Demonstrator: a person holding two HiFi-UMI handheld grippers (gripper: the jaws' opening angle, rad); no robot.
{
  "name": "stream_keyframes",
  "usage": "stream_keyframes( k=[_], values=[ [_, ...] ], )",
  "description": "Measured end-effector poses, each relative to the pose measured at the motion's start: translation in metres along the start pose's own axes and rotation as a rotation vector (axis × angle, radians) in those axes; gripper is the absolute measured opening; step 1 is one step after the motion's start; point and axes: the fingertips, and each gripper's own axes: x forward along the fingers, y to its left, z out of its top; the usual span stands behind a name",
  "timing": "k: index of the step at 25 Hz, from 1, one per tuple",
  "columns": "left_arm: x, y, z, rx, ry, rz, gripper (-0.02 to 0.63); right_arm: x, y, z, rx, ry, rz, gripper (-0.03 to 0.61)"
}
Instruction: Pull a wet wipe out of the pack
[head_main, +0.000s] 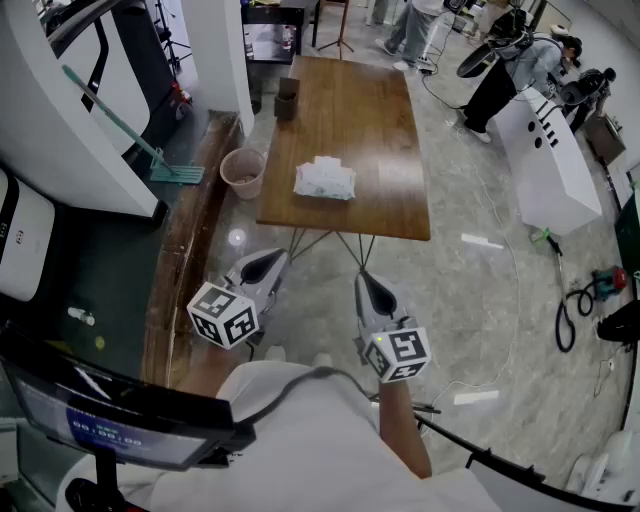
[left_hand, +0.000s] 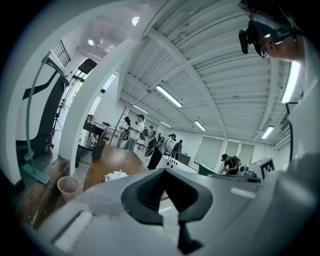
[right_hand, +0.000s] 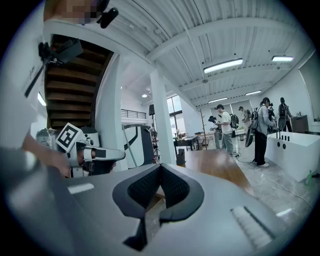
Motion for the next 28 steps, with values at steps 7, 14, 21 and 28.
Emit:
stream_keyframes(
  k=[7,14,21,28],
  values=[
    [-0.004,0.013,-0.003,-0.023,0.008,0.035,0.002,-0.001,-0.007,-0.008,0.008,0.019,-0.002,0.008],
    [0.002,0.005,-0.005,-0.042,0.0,0.034,0.002,-0.004,-0.007,-0.014,0.062,0.025,0.044,0.008],
    [0.001,0.001,-0.017,-0.073,0.008,0.055,0.002,-0.014,-0.015,-0.021,0.089,0.024,0.058,0.009],
    [0.005,-0.019,-0.027,-0.077,0.015,0.067,0.002,-0.032,-0.023,-0.03,0.092,0.043,0.078,0.009]
  ],
)
